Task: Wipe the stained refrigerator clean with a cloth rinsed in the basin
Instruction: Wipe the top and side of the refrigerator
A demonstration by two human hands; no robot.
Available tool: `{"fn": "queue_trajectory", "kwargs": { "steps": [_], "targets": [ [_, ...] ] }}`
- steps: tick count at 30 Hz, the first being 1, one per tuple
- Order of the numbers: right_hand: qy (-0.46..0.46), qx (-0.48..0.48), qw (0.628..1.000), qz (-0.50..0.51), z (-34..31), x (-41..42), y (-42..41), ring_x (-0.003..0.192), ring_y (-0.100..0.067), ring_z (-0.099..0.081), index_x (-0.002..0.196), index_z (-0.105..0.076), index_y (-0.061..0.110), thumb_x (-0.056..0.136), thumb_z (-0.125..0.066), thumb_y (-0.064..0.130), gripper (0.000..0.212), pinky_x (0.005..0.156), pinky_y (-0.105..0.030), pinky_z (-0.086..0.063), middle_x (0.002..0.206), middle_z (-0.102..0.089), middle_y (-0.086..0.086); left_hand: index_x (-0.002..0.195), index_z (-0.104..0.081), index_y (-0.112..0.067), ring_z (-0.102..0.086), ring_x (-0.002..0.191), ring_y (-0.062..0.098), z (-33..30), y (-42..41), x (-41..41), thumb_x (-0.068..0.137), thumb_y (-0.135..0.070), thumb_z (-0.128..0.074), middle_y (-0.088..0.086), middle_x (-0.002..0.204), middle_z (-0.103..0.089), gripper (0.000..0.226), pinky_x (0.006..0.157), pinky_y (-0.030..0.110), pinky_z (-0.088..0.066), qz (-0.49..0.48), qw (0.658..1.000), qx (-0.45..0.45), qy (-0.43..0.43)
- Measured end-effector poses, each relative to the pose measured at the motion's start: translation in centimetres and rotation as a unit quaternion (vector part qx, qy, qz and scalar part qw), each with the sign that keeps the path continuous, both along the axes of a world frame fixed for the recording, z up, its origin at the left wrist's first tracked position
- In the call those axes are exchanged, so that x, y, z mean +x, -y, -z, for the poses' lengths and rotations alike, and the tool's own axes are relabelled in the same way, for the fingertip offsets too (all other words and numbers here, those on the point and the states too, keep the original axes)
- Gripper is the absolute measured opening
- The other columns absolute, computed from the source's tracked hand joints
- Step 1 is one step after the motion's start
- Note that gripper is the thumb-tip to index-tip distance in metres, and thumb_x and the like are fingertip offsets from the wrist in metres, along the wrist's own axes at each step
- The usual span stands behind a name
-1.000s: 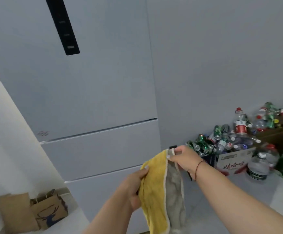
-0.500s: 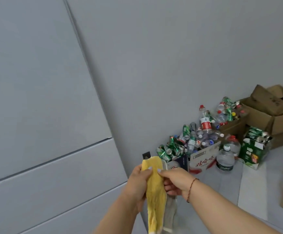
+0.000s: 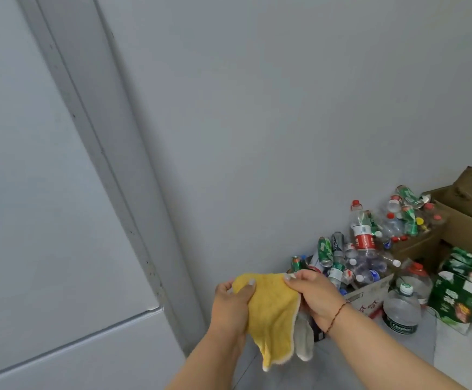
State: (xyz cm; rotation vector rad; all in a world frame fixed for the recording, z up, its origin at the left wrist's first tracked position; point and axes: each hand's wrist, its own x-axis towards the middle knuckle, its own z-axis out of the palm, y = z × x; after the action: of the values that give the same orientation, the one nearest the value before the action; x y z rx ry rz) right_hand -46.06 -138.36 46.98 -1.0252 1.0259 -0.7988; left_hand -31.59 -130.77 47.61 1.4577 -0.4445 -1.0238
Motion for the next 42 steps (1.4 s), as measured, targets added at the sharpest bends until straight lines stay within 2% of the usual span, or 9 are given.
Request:
{"fn": "queue_trajectory", "kwargs": {
  "steps": [9,13,17,21,26,30,33,39,42],
  "targets": [
    [0.087,0.172,0.963,-0.186,2.2,2.2,7.7,0.113,-0.036,-0.06,0.115,-0.066,0.006,0.084,-0.058,0.04,0.047,0.093,-0.045,-0.05,0.116,-0.067,-0.019,0.122,-0.055,-0.014,-0.064,0.089,0.028,-1.9,8.0,0.6,0.082,-0.002,-0.071,0.016,0.108,-0.061,0.045,0.081,0.043,-0.055,0.024,0.995,-0.074,-0.07],
    [0.163,0.112,0.954,-0.228,1.1,4.1,14.1,0.11,-0.039,-0.062,0.12,-0.058,-0.008,0.082,-0.06,0.017,0.046,0.092,-0.049,-0.05,0.117,-0.064,-0.027,0.12,-0.054,-0.019,-0.065,0.088,0.027,-3.3,11.2,2.6,0.083,0.004,-0.068,0.016,0.108,-0.063,0.044,0.07,0.036,-0.056,0.008,0.996,-0.087,-0.008],
    [0.034,-0.063,0.955,-0.286,-0.2,6.4,20.7,0.099,-0.031,-0.067,0.12,-0.056,-0.005,0.051,-0.089,0.053,0.097,0.083,-0.041,-0.057,0.113,-0.066,-0.024,0.108,-0.063,-0.008,-0.065,0.079,0.02,-4.5,13.2,3.1,0.064,0.006,-0.081,0.011,0.094,-0.066,0.049,0.067,0.03,-0.056,-0.005,0.997,-0.042,0.061],
    [-0.072,-0.262,0.828,-0.491,-2.8,9.0,24.5,0.12,-0.003,-0.048,0.134,-0.038,0.035,0.04,-0.086,0.056,0.108,0.099,-0.027,-0.046,0.134,-0.044,0.015,0.099,-0.063,-0.026,-0.059,0.078,0.004,-6.4,13.8,3.3,0.065,-0.008,-0.083,-0.001,0.099,-0.064,0.043,0.067,0.013,-0.05,-0.02,0.928,0.145,0.344],
    [-0.131,-0.487,0.641,-0.578,-7.4,11.2,26.2,0.1,0.012,-0.043,0.069,-0.066,0.03,0.042,-0.058,0.092,0.068,0.08,-0.009,-0.036,0.101,-0.053,0.015,0.086,-0.067,-0.022,-0.053,0.096,0.009,-9.8,12.4,3.0,0.085,-0.033,-0.067,-0.001,0.107,-0.055,0.011,0.085,0.022,-0.046,-0.025,0.832,0.229,0.505],
    [0.116,-0.254,0.675,-0.683,-8.3,13.2,26.8,0.13,-0.008,-0.047,0.109,-0.068,0.026,0.039,-0.081,0.074,0.086,0.103,-0.03,-0.042,0.139,-0.051,0.014,0.083,-0.059,-0.021,-0.047,0.067,0.007,-14.0,11.0,2.2,0.093,-0.034,-0.059,-0.008,0.073,-0.051,0.016,0.063,0.023,-0.041,-0.098,0.922,0.12,0.355],
    [0.304,-0.058,0.595,-0.742,-7.6,13.9,23.2,0.139,-0.031,-0.035,0.15,-0.022,0.005,0.081,-0.075,0.04,0.093,0.112,-0.04,-0.032,0.15,-0.036,-0.019,0.08,-0.06,-0.025,-0.05,0.066,0.008,-16.4,10.5,1.5,0.094,-0.036,-0.058,-0.009,0.071,-0.053,0.018,0.065,0.024,-0.044,-0.172,0.928,0.094,0.316],
    [0.425,0.098,0.692,-0.575,-8.8,16.0,18.0,0.147,-0.031,0.004,0.148,0.01,0.006,0.101,0.008,0.02,0.049,0.117,-0.041,0.014,0.152,0.019,-0.018,0.11,-0.054,-0.037,-0.05,0.087,-0.003,-20.3,7.3,-1.1,0.095,-0.048,-0.047,-0.021,0.103,-0.053,0.02,0.08,0.017,-0.043,-0.316,0.736,0.172,0.574],
    [0.399,-0.004,0.812,-0.426,-15.0,16.0,14.7,0.12,-0.029,-0.057,0.138,-0.048,0.004,0.104,-0.019,0.016,0.047,0.096,-0.046,-0.049,0.142,-0.043,-0.025,0.087,-0.058,-0.034,-0.053,0.081,0.001,-21.5,4.6,-1.2,0.092,-0.039,-0.052,-0.014,0.085,-0.057,0.009,0.067,0.012,-0.04,-0.432,0.66,0.057,0.612]
  ]
}}
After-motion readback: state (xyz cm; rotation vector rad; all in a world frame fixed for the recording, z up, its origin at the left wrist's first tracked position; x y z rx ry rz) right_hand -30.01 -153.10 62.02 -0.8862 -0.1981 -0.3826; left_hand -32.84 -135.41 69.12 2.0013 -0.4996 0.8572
